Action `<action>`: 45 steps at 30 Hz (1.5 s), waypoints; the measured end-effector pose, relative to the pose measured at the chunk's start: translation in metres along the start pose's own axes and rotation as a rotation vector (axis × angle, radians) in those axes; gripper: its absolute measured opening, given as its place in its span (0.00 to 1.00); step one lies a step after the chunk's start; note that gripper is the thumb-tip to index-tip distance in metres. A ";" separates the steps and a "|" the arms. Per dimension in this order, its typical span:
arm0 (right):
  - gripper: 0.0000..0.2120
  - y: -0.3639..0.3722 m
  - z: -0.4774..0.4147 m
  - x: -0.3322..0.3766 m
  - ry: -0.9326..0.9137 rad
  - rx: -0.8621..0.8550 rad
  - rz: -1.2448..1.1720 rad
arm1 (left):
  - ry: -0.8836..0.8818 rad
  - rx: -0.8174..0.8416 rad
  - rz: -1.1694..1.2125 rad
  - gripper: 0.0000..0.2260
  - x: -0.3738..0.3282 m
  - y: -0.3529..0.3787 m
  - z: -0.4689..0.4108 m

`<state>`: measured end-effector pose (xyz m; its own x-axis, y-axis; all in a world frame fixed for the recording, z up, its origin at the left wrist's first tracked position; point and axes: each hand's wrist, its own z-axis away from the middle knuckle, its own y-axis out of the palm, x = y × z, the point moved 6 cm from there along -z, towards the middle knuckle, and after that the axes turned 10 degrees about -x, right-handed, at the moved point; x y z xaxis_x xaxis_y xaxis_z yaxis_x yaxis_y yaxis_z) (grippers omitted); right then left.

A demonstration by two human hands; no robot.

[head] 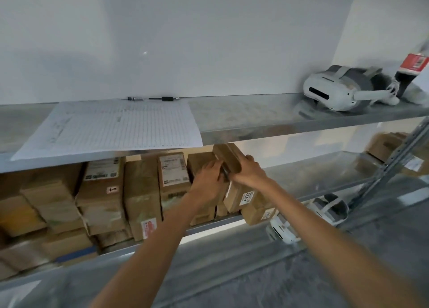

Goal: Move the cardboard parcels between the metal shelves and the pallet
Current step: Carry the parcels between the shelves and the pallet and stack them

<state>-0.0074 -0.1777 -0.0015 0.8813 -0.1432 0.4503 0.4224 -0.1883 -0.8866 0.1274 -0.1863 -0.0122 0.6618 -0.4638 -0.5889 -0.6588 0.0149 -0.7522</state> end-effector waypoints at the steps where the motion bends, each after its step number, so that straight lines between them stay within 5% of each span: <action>1: 0.44 -0.004 -0.001 -0.005 0.009 -0.009 -0.031 | -0.006 -0.006 -0.020 0.19 0.001 0.000 0.000; 7: 0.34 -0.046 -0.005 -0.046 0.019 -0.109 -0.308 | -0.067 -0.067 -0.088 0.16 -0.004 -0.001 -0.002; 12: 0.28 -0.065 0.014 -0.081 0.130 -0.084 -0.761 | -0.130 -0.234 0.188 0.20 -0.050 0.001 0.012; 20: 0.23 -0.081 0.081 -0.139 0.211 0.033 -1.097 | -0.177 -0.350 0.481 0.25 -0.132 0.041 0.052; 27: 0.26 -0.100 0.140 -0.134 -0.143 0.137 -0.972 | -0.267 -0.417 0.723 0.22 -0.169 0.050 0.116; 33: 0.27 -0.120 0.176 -0.078 -0.422 0.254 -0.851 | -0.285 -0.593 0.648 0.28 -0.164 0.017 0.169; 37: 0.29 -0.117 0.201 -0.027 -0.610 0.063 -0.724 | -0.264 -0.679 0.551 0.28 -0.152 -0.021 0.204; 45: 0.24 -0.081 0.268 0.109 -0.843 0.090 -0.869 | -0.195 -0.917 0.354 0.28 -0.115 -0.136 0.305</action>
<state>0.1110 0.0827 0.0911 0.1437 0.6809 0.7181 0.9248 0.1660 -0.3424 0.2506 0.1351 0.0677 0.3673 -0.4105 -0.8346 -0.7960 -0.6029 -0.0538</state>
